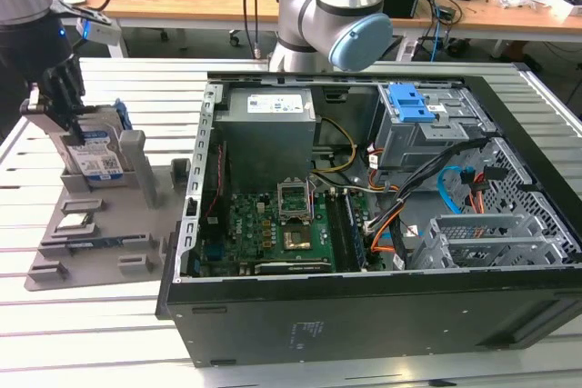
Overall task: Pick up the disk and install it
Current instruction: 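Pick up the disk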
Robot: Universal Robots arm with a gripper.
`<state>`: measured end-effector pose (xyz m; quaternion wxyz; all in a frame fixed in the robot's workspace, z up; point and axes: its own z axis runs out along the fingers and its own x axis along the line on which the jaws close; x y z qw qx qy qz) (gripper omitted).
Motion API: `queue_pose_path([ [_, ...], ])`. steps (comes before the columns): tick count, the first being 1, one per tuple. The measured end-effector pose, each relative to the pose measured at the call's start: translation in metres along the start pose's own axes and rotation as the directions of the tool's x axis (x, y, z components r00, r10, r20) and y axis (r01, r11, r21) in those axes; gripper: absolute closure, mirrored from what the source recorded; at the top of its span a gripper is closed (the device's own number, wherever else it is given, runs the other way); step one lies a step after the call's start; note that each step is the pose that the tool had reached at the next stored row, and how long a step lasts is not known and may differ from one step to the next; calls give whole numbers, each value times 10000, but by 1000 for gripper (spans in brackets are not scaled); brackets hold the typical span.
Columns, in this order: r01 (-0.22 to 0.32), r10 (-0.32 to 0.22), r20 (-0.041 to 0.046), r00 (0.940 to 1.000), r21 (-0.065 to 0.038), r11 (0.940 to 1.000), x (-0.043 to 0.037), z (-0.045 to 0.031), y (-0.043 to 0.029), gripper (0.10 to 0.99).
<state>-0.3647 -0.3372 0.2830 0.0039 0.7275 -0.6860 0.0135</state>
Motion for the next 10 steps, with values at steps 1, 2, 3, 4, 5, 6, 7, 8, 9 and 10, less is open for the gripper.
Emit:
queue_pose_path([
  [1,0,0,0,10000,1,10000,0,-7,0,722],
  [2,0,0,0,10000,1,10000,0,-17,0,722],
  [3,0,0,0,10000,1,10000,1,-31,-1,722],
  [4,0,0,0,10000,1,10000,1,-45,-1,722],
  [5,0,0,0,10000,1,10000,2,-69,-1,722],
  [6,0,0,1,10000,1,10000,2,-93,-2,722],
  [7,0,0,0,10000,1,10000,2,-109,-2,722],
  [8,0,0,0,10000,1,10000,3,-126,-2,722],
  [9,0,0,0,10000,1,10000,3,-147,-2,722],
  [10,0,0,0,10000,1,10000,4,-173,-3,722],
])
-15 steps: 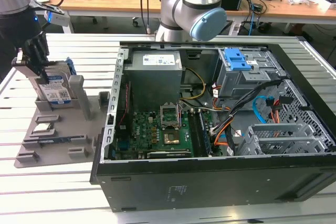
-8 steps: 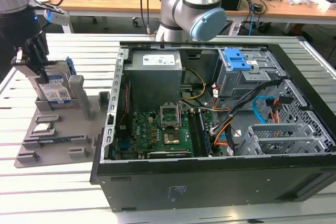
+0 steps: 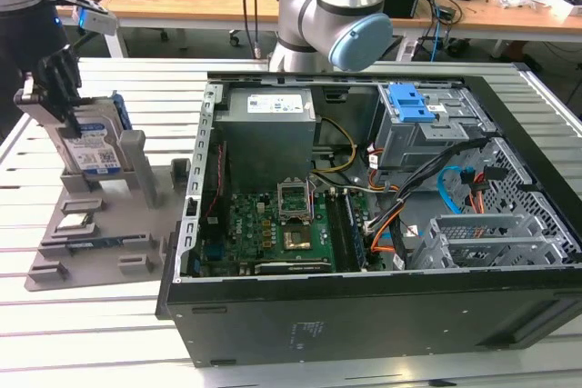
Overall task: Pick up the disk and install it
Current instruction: 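Pick up the disk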
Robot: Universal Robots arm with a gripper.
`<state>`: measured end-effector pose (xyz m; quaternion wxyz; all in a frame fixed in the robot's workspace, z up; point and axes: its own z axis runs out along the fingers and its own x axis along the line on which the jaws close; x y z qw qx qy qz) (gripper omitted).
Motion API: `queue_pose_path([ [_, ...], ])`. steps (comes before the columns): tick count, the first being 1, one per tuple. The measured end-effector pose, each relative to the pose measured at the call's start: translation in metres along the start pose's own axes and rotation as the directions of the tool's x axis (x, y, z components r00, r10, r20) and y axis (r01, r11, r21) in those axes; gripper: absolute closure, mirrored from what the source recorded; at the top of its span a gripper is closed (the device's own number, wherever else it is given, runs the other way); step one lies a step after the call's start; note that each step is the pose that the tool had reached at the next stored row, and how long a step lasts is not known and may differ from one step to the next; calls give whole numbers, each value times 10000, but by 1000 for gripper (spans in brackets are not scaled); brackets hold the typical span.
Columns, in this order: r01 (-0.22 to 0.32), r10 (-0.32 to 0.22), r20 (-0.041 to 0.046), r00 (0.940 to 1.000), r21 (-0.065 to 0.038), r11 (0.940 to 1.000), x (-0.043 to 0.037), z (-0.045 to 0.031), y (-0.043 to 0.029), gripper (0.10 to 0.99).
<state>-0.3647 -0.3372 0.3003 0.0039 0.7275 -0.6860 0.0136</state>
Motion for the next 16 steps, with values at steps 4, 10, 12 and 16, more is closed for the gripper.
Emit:
queue_pose_path([
  [4,1,-1,1,10000,1,10000,5,-191,-3,722],
  [10,0,0,0,10000,0,10000,8,-371,-5,722],
  [12,1,-1,0,10000,-1,10000,9,-408,-5,722],
  [16,1,-1,0,10000,0,10000,9,-466,-6,722],
])
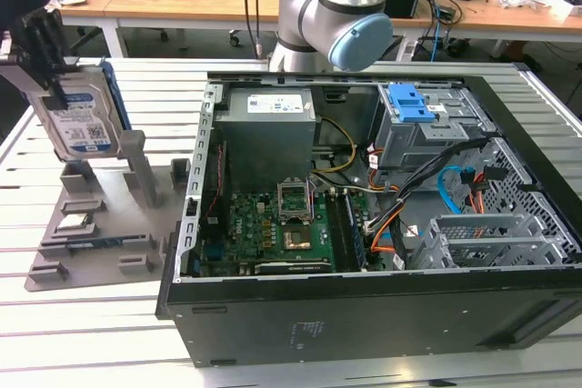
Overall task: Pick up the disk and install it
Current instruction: 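Pick up the disk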
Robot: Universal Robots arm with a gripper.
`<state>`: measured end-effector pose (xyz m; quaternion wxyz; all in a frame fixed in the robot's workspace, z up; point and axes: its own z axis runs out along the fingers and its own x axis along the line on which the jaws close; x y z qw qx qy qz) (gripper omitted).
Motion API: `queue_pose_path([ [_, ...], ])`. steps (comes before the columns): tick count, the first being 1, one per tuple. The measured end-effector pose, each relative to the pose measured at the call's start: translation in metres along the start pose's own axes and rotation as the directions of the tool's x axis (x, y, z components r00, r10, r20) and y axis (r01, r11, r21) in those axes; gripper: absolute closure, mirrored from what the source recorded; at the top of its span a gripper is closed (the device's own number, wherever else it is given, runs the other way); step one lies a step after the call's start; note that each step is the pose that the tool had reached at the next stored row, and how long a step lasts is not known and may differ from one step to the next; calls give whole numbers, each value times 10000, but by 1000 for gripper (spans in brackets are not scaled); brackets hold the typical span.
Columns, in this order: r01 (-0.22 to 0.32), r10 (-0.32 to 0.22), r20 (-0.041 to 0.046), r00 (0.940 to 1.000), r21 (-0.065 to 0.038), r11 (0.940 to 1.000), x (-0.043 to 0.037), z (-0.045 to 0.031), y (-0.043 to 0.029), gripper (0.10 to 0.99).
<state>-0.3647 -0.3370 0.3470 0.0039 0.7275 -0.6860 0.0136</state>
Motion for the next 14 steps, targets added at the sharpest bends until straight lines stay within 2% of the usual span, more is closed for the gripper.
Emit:
queue_pose_path([
  [7,0,0,0,10000,0,10000,2,-110,-2,722],
  [14,0,0,0,10000,-1,10000,6,-276,-4,722],
])
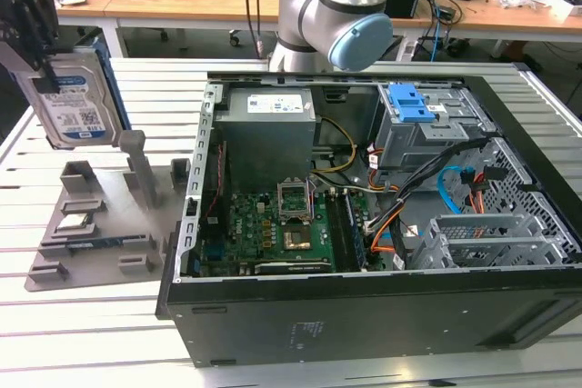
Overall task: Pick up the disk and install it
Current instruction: 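Pick up the disk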
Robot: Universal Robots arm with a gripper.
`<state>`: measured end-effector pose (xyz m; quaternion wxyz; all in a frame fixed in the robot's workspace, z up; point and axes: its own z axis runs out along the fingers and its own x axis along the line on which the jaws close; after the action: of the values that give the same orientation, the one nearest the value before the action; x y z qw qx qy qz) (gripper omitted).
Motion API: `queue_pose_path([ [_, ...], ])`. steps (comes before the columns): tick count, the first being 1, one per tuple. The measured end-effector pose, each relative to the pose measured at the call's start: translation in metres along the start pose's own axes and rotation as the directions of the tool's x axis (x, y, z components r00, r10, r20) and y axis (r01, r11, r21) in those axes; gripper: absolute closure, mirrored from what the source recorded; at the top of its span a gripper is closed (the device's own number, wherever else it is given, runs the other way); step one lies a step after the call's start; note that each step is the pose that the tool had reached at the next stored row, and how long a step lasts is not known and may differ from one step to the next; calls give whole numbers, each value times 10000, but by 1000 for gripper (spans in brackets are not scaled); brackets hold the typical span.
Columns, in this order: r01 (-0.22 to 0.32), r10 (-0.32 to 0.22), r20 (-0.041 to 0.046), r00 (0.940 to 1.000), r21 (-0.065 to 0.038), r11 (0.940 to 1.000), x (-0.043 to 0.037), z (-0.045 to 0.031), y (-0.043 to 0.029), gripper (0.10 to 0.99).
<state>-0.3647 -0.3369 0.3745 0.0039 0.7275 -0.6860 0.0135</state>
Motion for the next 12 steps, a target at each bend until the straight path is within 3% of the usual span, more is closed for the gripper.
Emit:
queue_pose_path([
  [12,0,0,0,10000,0,10000,6,-258,-4,722],
])
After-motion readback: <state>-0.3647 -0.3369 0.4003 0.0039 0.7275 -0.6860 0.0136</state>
